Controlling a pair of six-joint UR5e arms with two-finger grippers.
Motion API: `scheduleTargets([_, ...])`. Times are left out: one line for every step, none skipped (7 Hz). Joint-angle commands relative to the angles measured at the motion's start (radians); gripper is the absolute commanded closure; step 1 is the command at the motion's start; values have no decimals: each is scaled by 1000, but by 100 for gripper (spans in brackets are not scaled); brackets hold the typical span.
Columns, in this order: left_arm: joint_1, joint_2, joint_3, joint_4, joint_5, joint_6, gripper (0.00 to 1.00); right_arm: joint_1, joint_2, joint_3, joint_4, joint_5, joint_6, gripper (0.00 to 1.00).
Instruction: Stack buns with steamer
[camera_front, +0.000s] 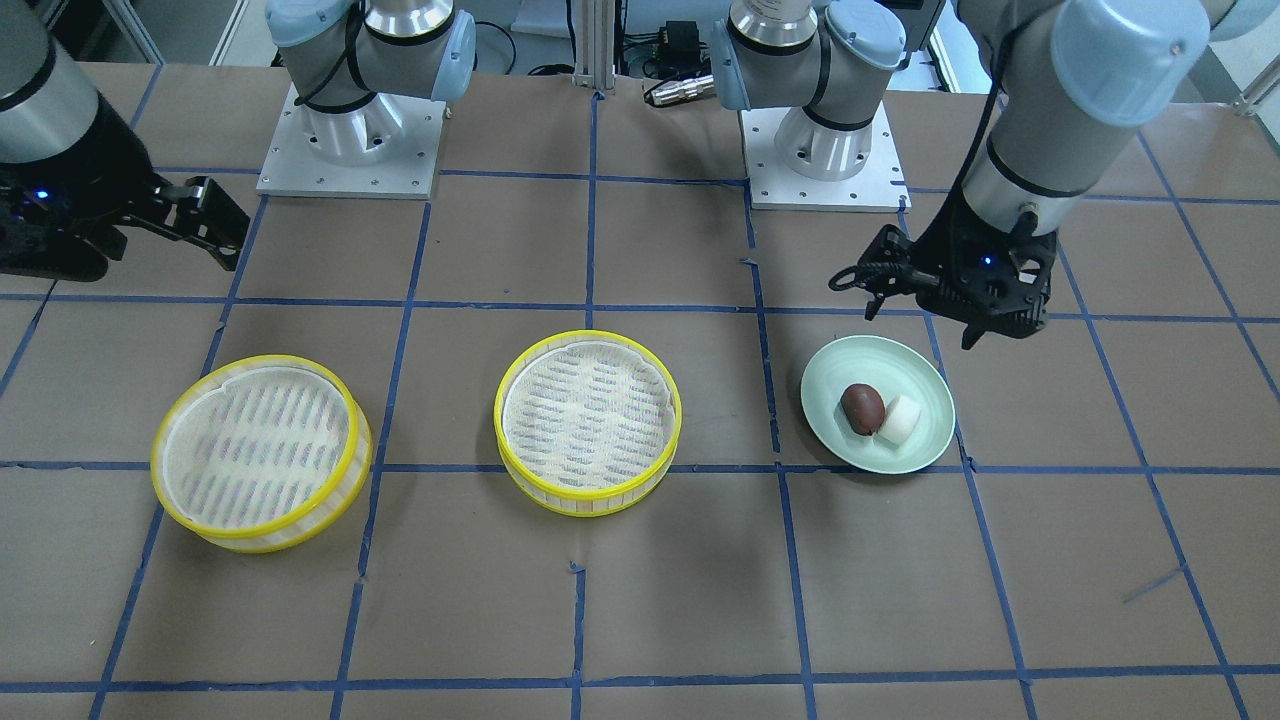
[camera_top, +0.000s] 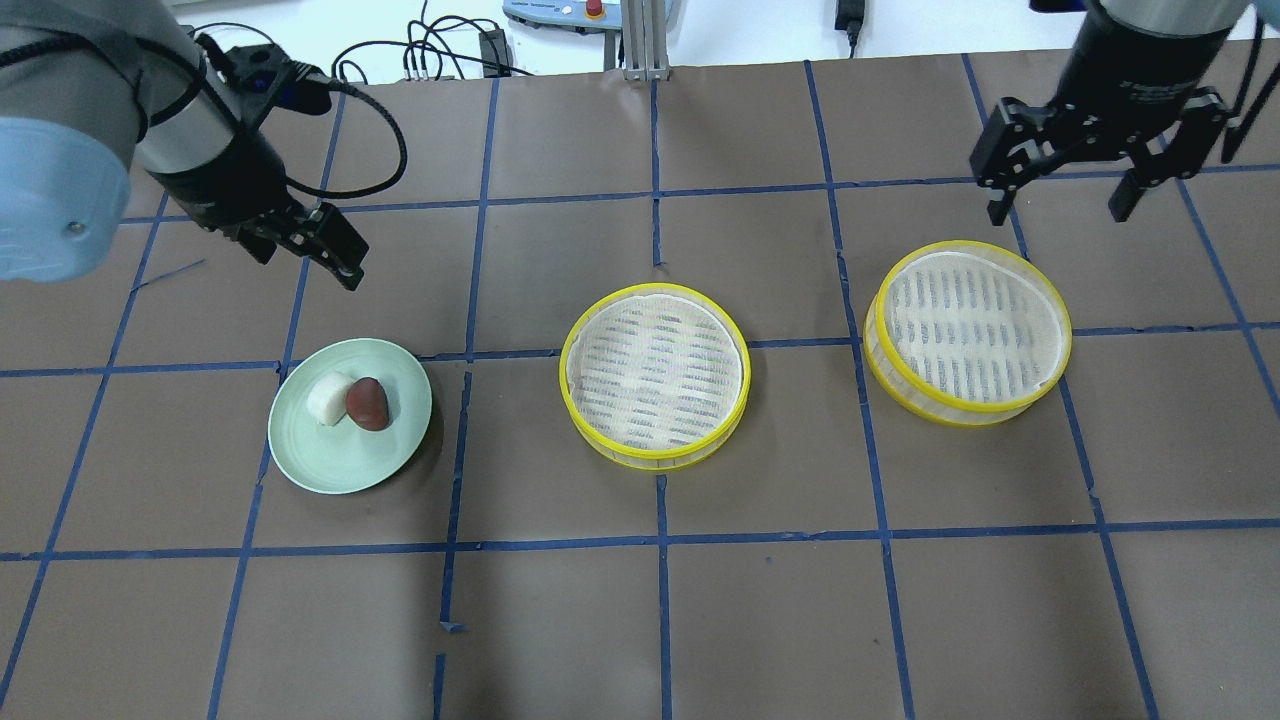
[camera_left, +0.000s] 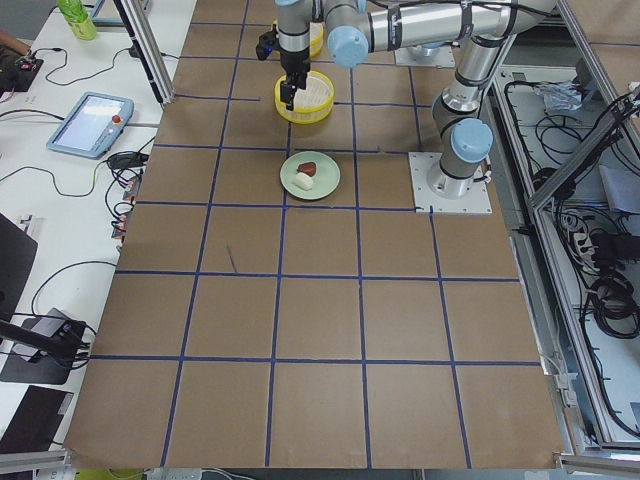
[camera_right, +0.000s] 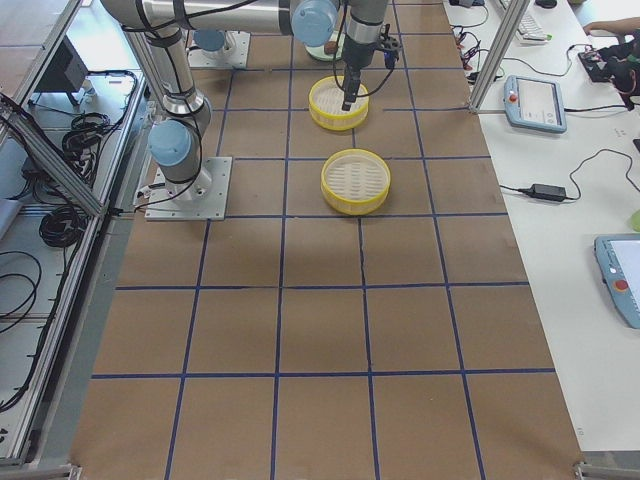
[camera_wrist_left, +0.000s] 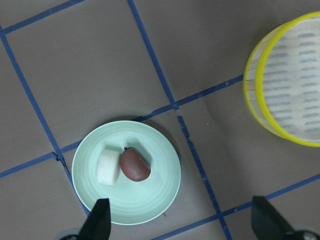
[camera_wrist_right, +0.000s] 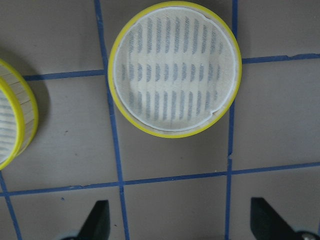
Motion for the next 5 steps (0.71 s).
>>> scheduleTargets([59,-116,-181,327,65,32,0,-129,96,22,-130,-5,-197,2])
scheduleTargets([64,-177,-182,373,134,31,0,-142,154,39,-218,3,-323,2])
scheduleTargets([85,-201,-187,373,141,26,0,-147,211,106,-363,6,-363,2])
scheduleTargets([99,-219,-190,373,141,23,0,-151,239,188,-521,6,-363,3])
scheduleTargets([98,-228,-191,364,133,-9,1,-151,268,280,-618,10,-363,7])
